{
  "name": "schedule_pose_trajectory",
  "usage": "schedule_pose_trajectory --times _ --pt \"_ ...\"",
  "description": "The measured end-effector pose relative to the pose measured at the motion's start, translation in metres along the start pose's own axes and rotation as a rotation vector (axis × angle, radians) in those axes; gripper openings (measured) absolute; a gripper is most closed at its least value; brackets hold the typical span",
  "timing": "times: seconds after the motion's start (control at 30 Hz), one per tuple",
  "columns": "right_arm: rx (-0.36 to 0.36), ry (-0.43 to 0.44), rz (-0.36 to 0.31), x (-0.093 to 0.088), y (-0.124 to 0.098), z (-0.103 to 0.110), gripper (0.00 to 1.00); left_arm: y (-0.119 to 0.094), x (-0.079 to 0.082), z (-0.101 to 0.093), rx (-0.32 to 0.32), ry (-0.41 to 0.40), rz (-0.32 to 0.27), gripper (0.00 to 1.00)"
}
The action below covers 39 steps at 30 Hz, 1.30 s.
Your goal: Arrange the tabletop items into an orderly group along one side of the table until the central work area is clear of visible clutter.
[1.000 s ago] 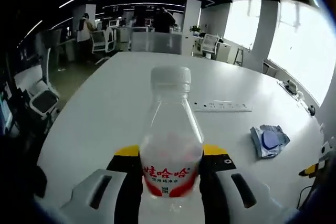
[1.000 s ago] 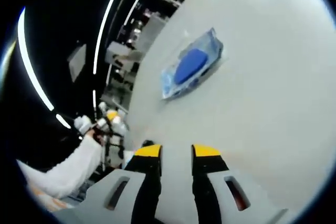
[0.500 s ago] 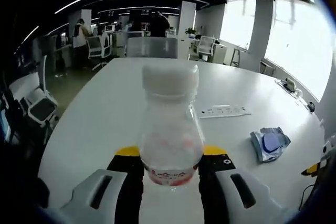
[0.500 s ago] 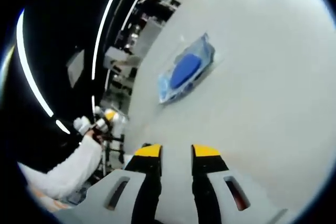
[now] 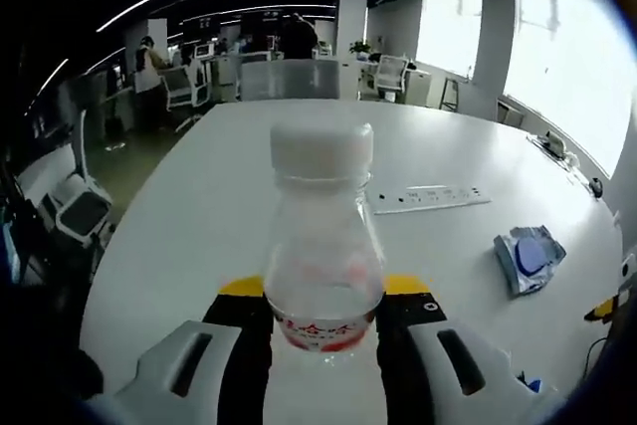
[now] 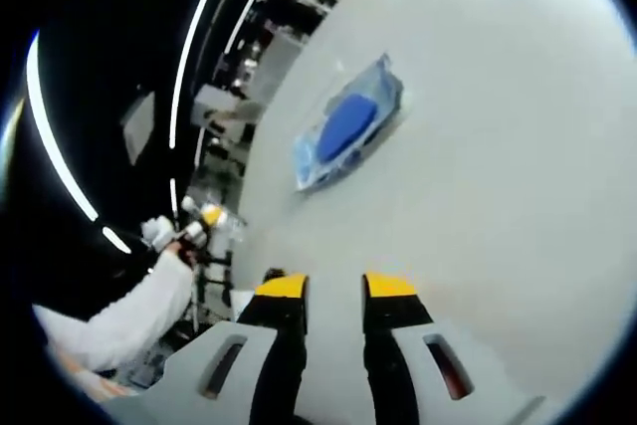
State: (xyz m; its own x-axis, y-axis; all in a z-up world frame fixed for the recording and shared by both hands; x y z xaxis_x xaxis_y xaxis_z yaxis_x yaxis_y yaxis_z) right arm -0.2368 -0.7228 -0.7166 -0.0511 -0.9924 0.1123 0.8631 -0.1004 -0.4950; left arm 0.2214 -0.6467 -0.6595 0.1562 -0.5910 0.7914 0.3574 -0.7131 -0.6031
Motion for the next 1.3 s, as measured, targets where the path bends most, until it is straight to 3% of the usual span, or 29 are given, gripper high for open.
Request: schedule_pose_trajectory --times 0.4,0.6,0.97,1.3 --pt "-0.017 0.018 0.0 0.001 0.001 -0.005 0.18 0.007 -0.012 0.01 0.028 -0.066 0.002 0.39" --pt "-0.025 0.023 0.001 0.001 0.001 -0.007 0.18 0.01 -0.018 0.004 0.019 -0.044 0.008 0.39" --pt "-0.028 0.009 0.017 -0.001 0.004 -0.007 0.17 0.004 -0.022 0.003 0.036 -0.04 -0.041 0.39" --pt "-0.025 0.011 0.02 -0.002 0.003 -0.008 0.17 0.0 -0.027 -0.001 0.055 -0.037 -0.033 0.39"
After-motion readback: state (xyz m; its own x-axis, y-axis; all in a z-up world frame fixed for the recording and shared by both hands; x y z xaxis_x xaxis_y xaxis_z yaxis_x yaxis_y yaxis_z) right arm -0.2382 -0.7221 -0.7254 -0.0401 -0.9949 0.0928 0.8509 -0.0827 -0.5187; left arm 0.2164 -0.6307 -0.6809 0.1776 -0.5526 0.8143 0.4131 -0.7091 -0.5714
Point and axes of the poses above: the point that each gripper's makers call its tool centre point, and the gripper's own axes: y roughly forward along the fingers, z roughly to its left, x roughly out of its top, the point moved 2 cm from there along -y, roughly backward along the fingers, and after that the axes turned 12 degrees about y, right-handed, at the moved point
